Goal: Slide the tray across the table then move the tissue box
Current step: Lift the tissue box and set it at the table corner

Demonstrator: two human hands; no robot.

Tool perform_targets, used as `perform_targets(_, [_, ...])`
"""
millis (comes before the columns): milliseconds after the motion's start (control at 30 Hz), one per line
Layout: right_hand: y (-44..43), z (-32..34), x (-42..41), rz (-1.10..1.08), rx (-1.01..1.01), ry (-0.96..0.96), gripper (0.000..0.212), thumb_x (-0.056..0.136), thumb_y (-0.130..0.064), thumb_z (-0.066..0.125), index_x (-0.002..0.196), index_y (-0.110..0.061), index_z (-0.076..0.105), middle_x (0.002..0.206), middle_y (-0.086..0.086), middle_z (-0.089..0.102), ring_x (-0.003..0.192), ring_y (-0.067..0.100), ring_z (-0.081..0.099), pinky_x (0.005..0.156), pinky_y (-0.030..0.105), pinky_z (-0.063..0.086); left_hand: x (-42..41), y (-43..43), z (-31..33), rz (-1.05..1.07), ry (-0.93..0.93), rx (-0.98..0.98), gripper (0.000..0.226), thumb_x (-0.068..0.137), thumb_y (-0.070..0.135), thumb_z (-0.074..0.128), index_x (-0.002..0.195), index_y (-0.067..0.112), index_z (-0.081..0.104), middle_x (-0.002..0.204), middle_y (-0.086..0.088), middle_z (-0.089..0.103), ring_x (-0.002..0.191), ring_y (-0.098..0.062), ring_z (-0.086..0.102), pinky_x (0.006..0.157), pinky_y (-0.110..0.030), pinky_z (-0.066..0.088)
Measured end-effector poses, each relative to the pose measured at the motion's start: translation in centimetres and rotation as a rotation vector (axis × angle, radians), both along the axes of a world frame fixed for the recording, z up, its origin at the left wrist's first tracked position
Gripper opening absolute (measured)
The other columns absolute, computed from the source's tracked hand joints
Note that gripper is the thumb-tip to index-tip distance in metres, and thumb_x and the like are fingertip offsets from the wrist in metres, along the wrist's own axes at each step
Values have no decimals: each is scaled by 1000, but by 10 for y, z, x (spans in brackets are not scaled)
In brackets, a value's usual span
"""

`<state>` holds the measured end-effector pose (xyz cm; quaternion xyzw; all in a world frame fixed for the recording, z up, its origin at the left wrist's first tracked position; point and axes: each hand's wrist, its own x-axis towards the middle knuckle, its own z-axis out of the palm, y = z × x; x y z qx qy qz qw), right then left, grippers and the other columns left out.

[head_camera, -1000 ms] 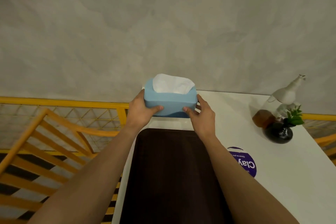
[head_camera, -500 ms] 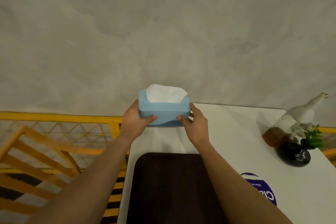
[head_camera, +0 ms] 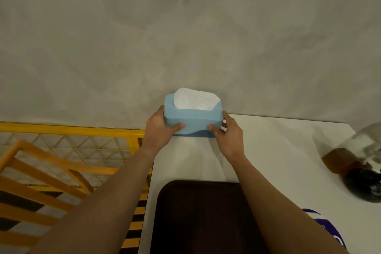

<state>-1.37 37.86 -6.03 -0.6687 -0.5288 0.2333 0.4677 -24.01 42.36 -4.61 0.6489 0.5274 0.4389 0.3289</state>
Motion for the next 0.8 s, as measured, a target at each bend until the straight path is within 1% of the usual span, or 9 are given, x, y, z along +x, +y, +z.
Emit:
perform_targets(100, [9, -1, 2, 2, -18, 3, 73, 90, -40, 75, 152, -20, 42, 142, 0, 58, 121, 17, 59, 91, 19, 47, -1, 7, -3, -1, -16, -1, 71, 75, 31, 88, 136, 17, 56, 121, 5, 64, 106, -14, 59, 73, -5, 45])
perform_targets(233, [16, -3, 2, 23, -20, -16, 73, 88, -43, 76, 150, -23, 43, 142, -4, 57, 121, 16, 59, 78, 2, 42, -6, 16, -8, 9, 18, -56, 88, 70, 32, 92, 144, 20, 47, 123, 7, 57, 109, -13, 52, 77, -11, 44])
perform_targets(333, [18, -4, 5, 39, -27, -28, 78, 86, -50, 75, 151, -24, 41, 145, -3, 56, 127, 21, 56, 92, 21, 46, -11, 18, -12, -45, 22, -116, 101, 68, 24, 93, 151, 27, 35, 123, 11, 53, 110, -12, 50, 69, -4, 43])
perform_targets(400, [18, -5, 10, 66, -58, -43, 80, 85, -54, 73, 152, -26, 39, 145, -2, 55, 130, 23, 54, 98, 30, 45, -14, 17, -16, -94, 31, -140, 108, 68, 17, 92, 154, 33, 29, 123, 11, 53, 113, -13, 50, 81, -11, 47])
perform_targets(467, [18, -5, 14, 94, -76, -42, 79, 86, -56, 72, 152, -28, 38, 144, -3, 56, 129, 23, 55, 94, 26, 43, -14, 15, -16, -111, 41, -158, 113, 68, 13, 92, 156, 36, 25, 124, 11, 53, 115, -13, 49, 90, -25, 47])
perform_targets(567, [18, -6, 13, 109, -98, -18, 78, 88, -52, 71, 153, -29, 34, 145, -4, 54, 127, 23, 58, 85, 14, 43, -14, 14, -15, -98, 48, -163, 114, 69, 11, 91, 157, 35, 23, 122, 9, 54, 113, -14, 50, 88, -25, 47])
perform_targets(667, [20, -8, 8, 124, -111, -11, 77, 91, -44, 72, 154, -26, 31, 149, -2, 52, 130, 26, 56, 96, 27, 47, -13, 13, -14, -67, 49, -155, 112, 70, 10, 90, 157, 34, 23, 121, 8, 55, 109, -14, 51, 83, -19, 48])
perform_targets(733, [20, -9, 7, 131, -123, -7, 78, 92, -42, 71, 155, -25, 28, 150, 0, 51, 131, 29, 55, 100, 34, 46, -13, 12, -13, -54, 51, -155, 109, 72, 10, 89, 157, 30, 24, 125, 3, 58, 110, -16, 53, 90, -29, 51])
perform_targets(800, [21, -10, 8, 145, -145, -7, 78, 93, -43, 70, 156, -24, 27, 150, 0, 51, 131, 29, 55, 97, 30, 44, -11, 10, -12, -39, 65, -150, 106, 74, 10, 87, 158, 26, 25, 132, -5, 60, 114, -22, 57, 96, -39, 52])
